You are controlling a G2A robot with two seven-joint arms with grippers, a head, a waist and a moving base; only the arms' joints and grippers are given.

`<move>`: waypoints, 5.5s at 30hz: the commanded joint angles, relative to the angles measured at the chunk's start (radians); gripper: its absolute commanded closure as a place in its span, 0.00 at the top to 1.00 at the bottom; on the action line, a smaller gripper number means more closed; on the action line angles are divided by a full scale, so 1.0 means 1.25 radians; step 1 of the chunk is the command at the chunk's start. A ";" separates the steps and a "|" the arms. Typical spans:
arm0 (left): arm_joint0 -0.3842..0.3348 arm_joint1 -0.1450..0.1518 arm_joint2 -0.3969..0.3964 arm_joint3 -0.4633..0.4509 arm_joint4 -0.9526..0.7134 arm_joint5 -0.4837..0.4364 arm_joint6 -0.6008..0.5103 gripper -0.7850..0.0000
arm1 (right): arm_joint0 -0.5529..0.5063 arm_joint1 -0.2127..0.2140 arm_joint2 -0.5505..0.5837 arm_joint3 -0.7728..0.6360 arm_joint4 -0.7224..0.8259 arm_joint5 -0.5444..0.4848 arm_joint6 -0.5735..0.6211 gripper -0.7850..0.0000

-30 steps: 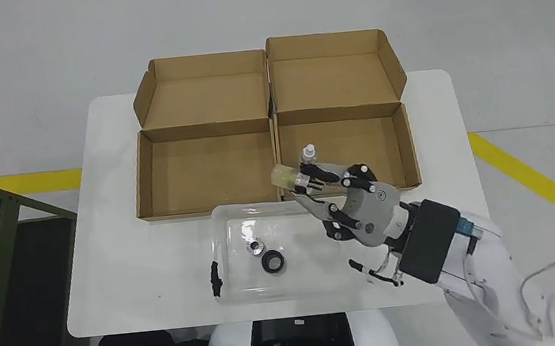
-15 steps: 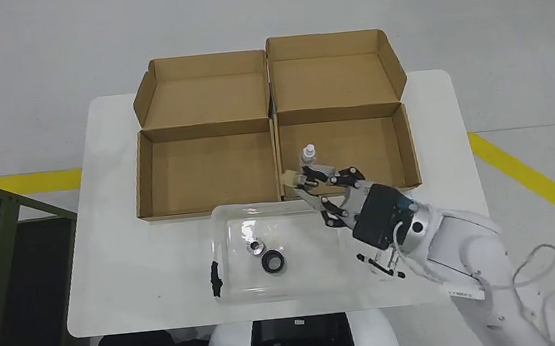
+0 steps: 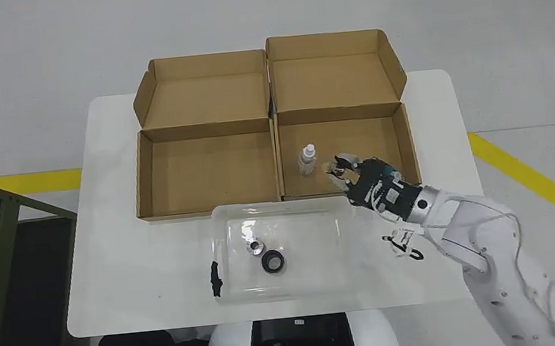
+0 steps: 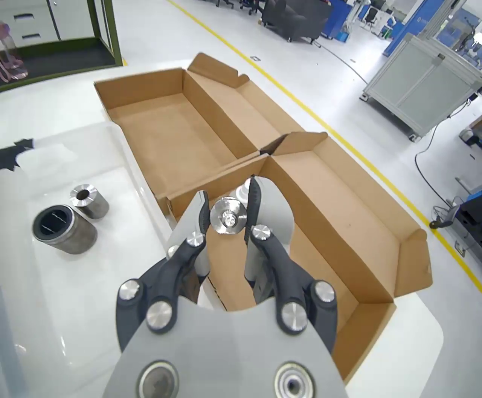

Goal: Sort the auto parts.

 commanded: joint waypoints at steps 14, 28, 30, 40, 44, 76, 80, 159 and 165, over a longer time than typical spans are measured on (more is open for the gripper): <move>0.000 0.000 0.000 0.000 0.000 0.000 0.000 1.00 | 0.143 -0.012 -0.089 0.189 -0.019 0.004 0.105 0.00; 0.000 0.000 0.000 0.000 0.000 0.000 0.000 1.00 | 0.245 -0.029 -0.178 0.314 -0.027 0.003 0.161 0.00; 0.000 0.000 0.000 0.000 0.000 0.000 0.000 1.00 | 0.252 -0.031 -0.187 0.325 -0.026 0.004 0.164 0.00; 0.000 0.000 0.000 0.000 0.000 0.000 0.000 1.00 | 0.278 -0.039 -0.218 0.367 -0.021 0.016 0.173 0.35; 0.000 0.000 0.000 0.000 0.000 0.000 0.000 1.00 | 0.284 -0.042 -0.224 0.378 -0.019 0.021 0.172 0.47; 0.000 0.000 0.000 0.000 0.000 0.000 0.000 1.00 | 0.044 -0.001 -0.124 -0.066 -0.028 -0.082 0.058 0.91; 0.000 0.000 0.000 0.000 0.000 0.000 0.000 1.00 | 0.022 -0.002 -0.163 -0.080 -0.036 -0.095 0.038 0.92; 0.000 0.000 0.000 0.000 0.000 0.000 0.000 1.00 | 0.053 -0.016 -0.247 0.058 0.129 -0.103 -0.071 0.00; 0.000 0.000 0.000 0.000 0.000 0.000 0.000 1.00 | 0.067 -0.013 -0.214 -0.022 0.146 -0.106 -0.089 0.00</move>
